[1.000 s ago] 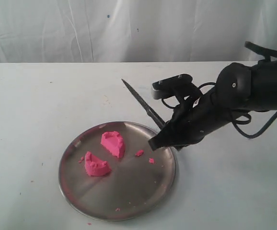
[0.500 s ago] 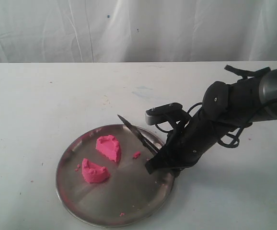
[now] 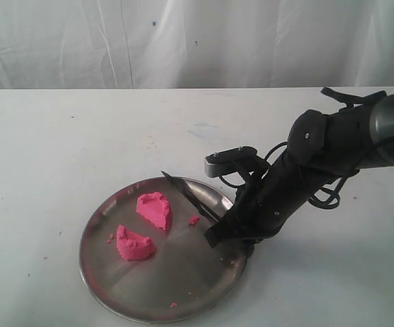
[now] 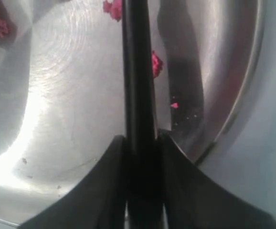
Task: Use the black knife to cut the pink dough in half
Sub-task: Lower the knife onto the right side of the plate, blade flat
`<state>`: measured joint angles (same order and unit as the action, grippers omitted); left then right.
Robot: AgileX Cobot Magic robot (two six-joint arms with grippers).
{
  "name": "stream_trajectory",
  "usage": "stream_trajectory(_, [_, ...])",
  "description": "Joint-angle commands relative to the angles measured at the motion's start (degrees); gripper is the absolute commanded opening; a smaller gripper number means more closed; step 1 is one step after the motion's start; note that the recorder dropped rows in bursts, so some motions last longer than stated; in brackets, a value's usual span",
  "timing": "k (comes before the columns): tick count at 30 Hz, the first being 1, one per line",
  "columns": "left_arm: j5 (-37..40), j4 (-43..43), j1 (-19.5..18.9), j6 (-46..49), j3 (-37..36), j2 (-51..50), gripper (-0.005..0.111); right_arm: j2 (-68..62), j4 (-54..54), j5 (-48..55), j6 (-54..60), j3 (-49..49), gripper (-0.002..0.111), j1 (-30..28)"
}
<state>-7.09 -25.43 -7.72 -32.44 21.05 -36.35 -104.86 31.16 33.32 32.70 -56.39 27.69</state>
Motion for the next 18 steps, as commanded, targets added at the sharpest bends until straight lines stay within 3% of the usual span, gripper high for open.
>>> stream_trajectory(1, [-0.6,-0.4,-0.1,-0.4,-0.4,0.3,0.0,0.1,0.3,-0.6,0.7,-0.3,0.026,-0.1])
stream_trajectory(6, [-0.6,-0.4,-0.1,-0.4,-0.4,0.3,0.0,0.1,0.3,-0.7,0.7,-0.3,0.036,-0.1])
stream_trajectory(18, [-0.6,-0.4,-0.1,-0.4,-0.4,0.3,0.0,2.9,-0.1,-0.3,0.7,-3.5,0.037,-0.3])
